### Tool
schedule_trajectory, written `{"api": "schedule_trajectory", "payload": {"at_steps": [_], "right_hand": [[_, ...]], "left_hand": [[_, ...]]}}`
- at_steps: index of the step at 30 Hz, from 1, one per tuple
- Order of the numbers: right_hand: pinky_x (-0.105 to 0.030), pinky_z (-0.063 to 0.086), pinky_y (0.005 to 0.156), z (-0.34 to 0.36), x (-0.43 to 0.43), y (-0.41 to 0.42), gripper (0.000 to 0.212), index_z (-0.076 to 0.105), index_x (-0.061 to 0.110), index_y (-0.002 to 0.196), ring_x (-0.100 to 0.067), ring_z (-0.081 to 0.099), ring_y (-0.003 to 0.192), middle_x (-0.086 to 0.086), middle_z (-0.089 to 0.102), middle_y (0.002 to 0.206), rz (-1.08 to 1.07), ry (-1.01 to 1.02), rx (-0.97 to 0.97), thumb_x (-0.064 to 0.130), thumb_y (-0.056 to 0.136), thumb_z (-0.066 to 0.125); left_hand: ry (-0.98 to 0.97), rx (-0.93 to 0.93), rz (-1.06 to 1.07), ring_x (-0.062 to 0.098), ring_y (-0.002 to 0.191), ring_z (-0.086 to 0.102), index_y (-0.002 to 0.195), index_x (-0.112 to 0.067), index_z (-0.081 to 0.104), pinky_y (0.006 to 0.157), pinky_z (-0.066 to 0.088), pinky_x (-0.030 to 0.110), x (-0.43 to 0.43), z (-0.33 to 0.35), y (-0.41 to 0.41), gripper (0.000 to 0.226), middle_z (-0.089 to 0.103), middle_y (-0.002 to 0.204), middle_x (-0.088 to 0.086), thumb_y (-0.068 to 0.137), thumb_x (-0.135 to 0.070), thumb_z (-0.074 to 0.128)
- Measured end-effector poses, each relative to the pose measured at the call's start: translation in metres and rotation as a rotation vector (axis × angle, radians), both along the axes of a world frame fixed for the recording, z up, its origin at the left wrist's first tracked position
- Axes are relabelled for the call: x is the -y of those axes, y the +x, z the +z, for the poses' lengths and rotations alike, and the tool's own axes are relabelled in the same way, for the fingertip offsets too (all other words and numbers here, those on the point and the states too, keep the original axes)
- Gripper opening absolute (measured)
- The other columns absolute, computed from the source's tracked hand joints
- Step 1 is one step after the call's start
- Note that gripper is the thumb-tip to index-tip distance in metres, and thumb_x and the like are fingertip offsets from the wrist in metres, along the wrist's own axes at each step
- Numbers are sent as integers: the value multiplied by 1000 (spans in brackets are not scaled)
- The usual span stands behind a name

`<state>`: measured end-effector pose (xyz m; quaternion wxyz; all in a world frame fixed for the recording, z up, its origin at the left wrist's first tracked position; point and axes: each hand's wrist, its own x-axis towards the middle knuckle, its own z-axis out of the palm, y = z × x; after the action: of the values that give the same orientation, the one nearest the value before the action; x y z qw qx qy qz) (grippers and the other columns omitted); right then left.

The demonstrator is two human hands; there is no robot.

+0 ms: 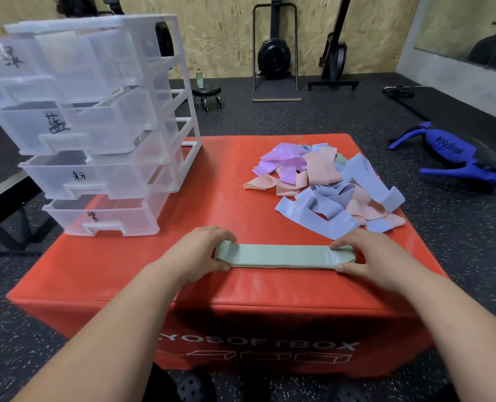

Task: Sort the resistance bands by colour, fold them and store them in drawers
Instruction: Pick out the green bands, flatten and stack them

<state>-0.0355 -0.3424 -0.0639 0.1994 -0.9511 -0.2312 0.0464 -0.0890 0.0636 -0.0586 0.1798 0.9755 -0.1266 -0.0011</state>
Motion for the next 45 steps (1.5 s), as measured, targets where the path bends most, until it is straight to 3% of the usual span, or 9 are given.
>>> {"api": "schedule_trajectory", "payload": {"at_steps": [12,17,22,26,28,34,36,38,45], "right_hand": [[-31,51,94,-3,4,8,52,70,53,110,-2,61,106,25,67,111,2,37,-20,47,65,95],[-5,43,93,4,10,5,61,70,49,118,16,58,109,30,65,116,18,130,-119,40,65,98],[-26,51,103,2,15,6,46,76,46,107,7,64,108,26,71,111,-40,140,-126,39,68,97],[-14,47,97,3,11,8,44,75,45,106,11,61,106,26,70,111,-38,109,-115,35,68,97],[-7,44,92,7,11,9,46,75,45,107,12,61,106,27,69,112,-22,99,-125,38,67,97],[-25,49,90,26,9,17,35,76,47,101,7,62,98,24,71,100,-74,139,55,61,70,85],[-24,46,86,29,4,21,28,76,47,98,4,64,93,22,70,97,-128,181,120,60,74,84],[-20,48,81,27,-5,28,23,75,46,98,2,65,90,20,70,100,-155,221,116,53,79,84],[-40,55,88,15,-31,65,30,74,38,115,-10,65,91,13,67,105,-265,217,162,44,86,79]], "left_hand": [[-33,-5,-5,12,101,64,130,-31,68,92,53,35,-4,3,5,68,68,115,-13,68,-36,97],[-93,-29,3,4,102,63,131,-34,67,93,54,30,-10,3,2,71,66,117,-20,68,-43,97],[-89,-53,51,1,100,65,123,-36,72,91,57,31,-13,4,3,59,70,108,-19,69,-39,97],[-51,-49,23,5,98,64,122,-32,73,90,55,32,-10,5,8,59,69,107,-17,68,-37,97],[-32,-40,9,4,100,62,124,-36,71,90,53,30,-11,6,10,63,67,111,-19,68,-45,96],[-69,45,-11,1,111,59,132,-39,66,100,50,31,-4,12,24,69,63,123,-20,76,-79,70],[-86,66,-14,2,113,59,132,-39,66,102,50,33,6,14,35,70,64,124,-19,77,-83,64],[-82,80,-22,5,115,59,133,-38,65,103,50,35,20,14,47,69,64,127,-16,79,-81,64],[-9,72,-46,19,125,53,142,-35,57,101,46,36,81,7,95,57,58,129,-8,91,-58,71]]}}
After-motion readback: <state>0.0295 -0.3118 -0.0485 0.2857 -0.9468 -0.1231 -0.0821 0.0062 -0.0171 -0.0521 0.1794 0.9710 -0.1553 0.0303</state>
